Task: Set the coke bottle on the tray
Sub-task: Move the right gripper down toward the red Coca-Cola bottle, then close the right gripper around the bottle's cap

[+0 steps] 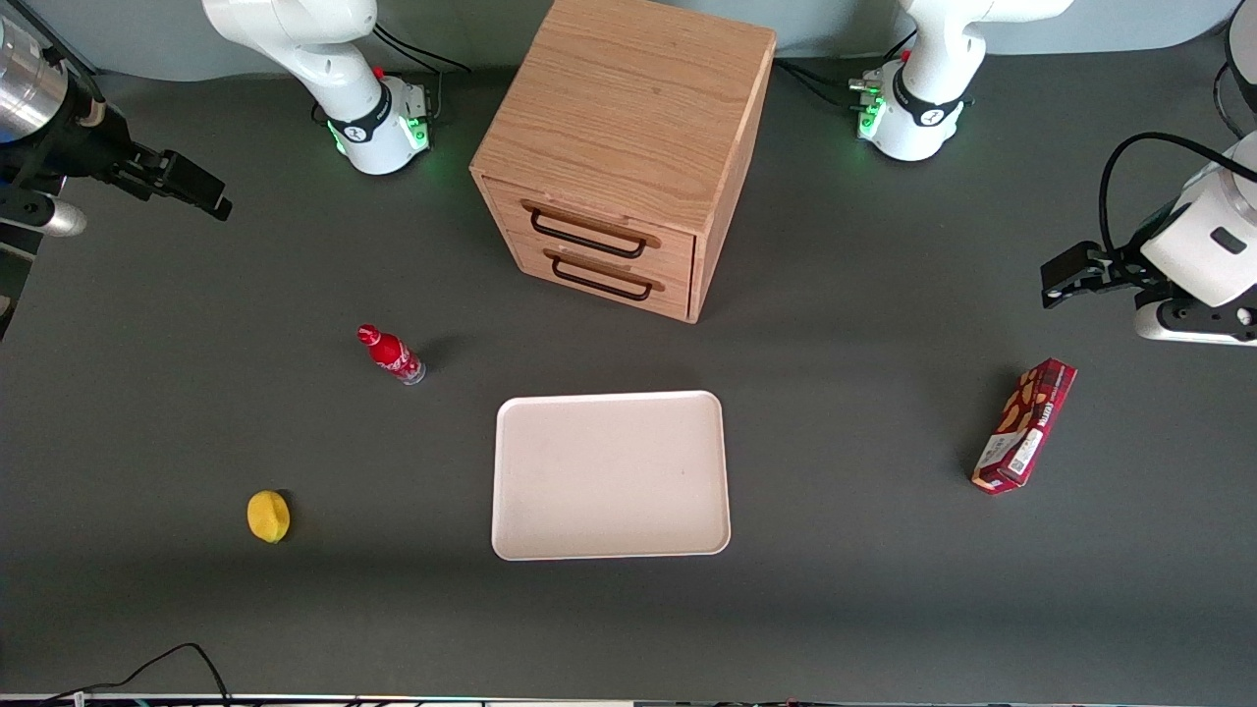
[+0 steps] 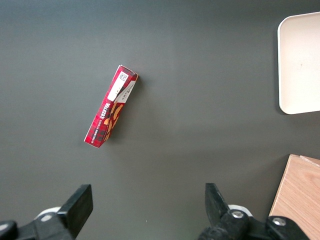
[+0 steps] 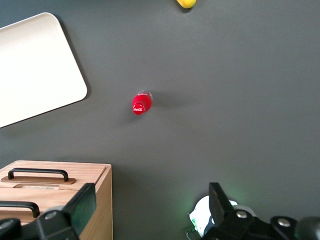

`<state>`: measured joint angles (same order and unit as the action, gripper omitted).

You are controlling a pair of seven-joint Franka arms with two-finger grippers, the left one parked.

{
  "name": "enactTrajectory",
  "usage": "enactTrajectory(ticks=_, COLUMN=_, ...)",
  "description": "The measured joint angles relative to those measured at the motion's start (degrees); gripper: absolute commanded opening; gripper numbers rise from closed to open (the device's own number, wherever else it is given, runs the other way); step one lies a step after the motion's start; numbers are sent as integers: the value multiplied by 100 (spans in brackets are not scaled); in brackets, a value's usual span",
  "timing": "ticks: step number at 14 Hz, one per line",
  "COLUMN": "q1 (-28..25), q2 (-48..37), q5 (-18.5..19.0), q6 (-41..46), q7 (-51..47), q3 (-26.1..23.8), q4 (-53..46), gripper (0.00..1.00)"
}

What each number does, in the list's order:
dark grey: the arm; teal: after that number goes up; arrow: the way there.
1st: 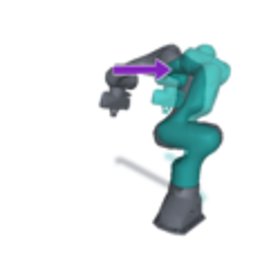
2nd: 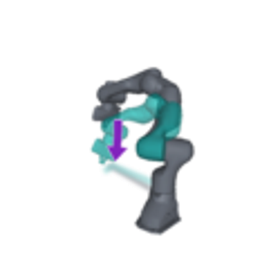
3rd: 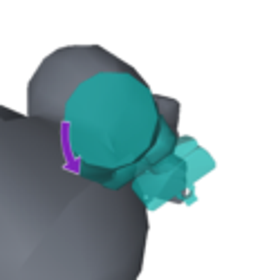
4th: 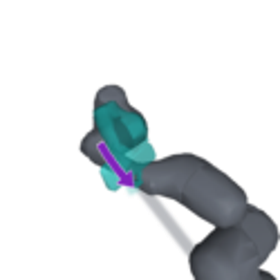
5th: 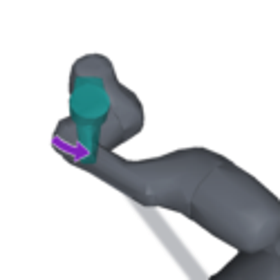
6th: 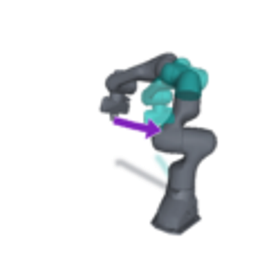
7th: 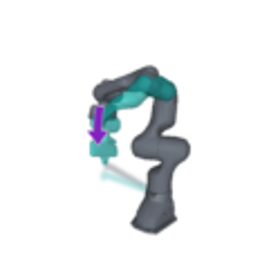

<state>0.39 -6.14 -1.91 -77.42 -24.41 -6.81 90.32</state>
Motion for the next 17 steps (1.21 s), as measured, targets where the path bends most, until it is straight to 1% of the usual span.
enactTrajectory(ticks=5, q1=-16, q2=71, q5=-37, q6=98, q7=2, q3=-18, q4=-68, gripper=100)
enactTrajectory(ticks=7, q1=-69, q2=170, q5=-55, q6=-127, q7=2, q3=-141, q4=112, gripper=100)
enactTrajectory(ticks=9, q1=-108, q2=301, q5=-57, q6=-859, q7=2, q3=-224, q4=723, gripper=100)
enactTrajectory(ticks=15, q1=-112, q2=639, q5=-57, q6=-3812, q7=-8, q3=-389, q4=3229, gripper=100)
enactTrajectory(ticks=17, q1=-113, q2=704, q5=-57, q6=-4451, q7=-8, q3=-430, q4=3759, gripper=100)
